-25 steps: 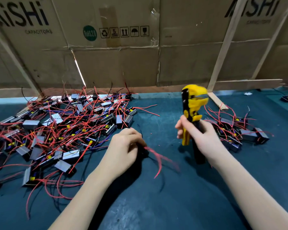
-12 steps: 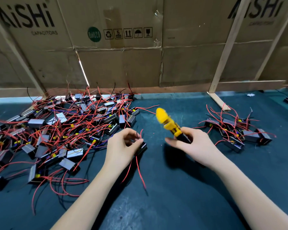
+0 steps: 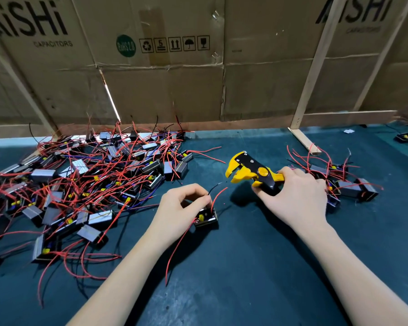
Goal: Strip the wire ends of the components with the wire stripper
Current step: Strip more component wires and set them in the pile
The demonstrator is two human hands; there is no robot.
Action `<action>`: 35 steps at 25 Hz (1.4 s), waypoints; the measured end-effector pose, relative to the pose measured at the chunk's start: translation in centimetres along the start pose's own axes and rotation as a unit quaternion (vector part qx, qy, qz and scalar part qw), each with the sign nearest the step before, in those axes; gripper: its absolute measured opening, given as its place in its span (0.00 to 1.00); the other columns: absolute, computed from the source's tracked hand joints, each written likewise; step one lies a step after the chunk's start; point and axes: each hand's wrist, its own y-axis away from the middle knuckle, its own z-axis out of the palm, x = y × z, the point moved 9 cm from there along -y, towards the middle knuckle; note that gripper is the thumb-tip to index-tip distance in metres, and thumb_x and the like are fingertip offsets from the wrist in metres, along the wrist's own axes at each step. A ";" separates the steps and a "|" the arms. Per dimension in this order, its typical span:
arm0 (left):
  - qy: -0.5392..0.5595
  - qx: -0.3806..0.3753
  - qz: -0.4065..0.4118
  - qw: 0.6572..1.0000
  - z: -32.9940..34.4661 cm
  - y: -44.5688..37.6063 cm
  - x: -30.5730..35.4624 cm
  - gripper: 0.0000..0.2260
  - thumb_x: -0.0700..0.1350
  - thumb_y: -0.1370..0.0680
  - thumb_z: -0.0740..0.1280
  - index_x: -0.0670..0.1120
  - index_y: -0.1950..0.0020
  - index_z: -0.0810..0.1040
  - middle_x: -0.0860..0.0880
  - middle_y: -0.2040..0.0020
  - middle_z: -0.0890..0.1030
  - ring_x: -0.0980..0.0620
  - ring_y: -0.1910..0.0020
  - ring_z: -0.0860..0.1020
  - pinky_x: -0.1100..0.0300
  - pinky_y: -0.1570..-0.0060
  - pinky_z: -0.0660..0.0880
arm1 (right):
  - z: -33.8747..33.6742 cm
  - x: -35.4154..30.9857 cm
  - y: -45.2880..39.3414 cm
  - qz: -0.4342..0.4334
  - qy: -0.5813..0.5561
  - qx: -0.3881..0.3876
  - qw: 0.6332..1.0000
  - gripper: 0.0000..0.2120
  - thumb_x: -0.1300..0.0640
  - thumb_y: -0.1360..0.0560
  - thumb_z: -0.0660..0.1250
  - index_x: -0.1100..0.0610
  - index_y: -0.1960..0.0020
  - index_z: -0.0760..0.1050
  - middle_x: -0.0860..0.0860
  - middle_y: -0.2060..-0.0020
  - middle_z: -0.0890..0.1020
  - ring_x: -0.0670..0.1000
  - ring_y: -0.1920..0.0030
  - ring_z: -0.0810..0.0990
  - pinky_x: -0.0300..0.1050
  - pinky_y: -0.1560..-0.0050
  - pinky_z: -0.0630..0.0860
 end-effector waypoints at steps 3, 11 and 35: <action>-0.001 0.004 0.008 1.000 0.2 0.2 0.4 0.08 0.41 0.23 0.69 0.48 0.61 0.82 0.51 0.63 0.83 0.56 0.64 0.79 0.61 0.61 0.76 | 0.6 -0.6 0.2 -0.018 0.023 -0.005 1.000 0.29 0.28 0.34 0.64 0.54 0.52 0.76 0.52 0.55 0.80 0.58 0.49 0.77 0.52 0.47 0.65; -0.030 0.024 0.022 0.999 0.5 0.5 0.8 0.12 0.44 0.22 0.69 0.47 0.65 0.81 0.53 0.67 0.82 0.61 0.68 0.77 0.72 0.63 0.70 | 0.1 -2.3 0.7 -0.061 0.036 0.018 0.997 0.29 0.29 0.35 0.66 0.56 0.55 0.75 0.53 0.60 0.80 0.58 0.54 0.78 0.51 0.54 0.62; -0.047 0.045 0.008 0.998 0.3 0.6 0.8 0.13 0.40 0.25 0.68 0.45 0.70 0.76 0.46 0.71 0.77 0.58 0.72 0.69 0.68 0.68 0.66 | 0.3 -2.1 0.4 -0.045 0.064 0.008 0.997 0.28 0.28 0.35 0.64 0.54 0.57 0.74 0.52 0.59 0.80 0.58 0.54 0.78 0.51 0.51 0.63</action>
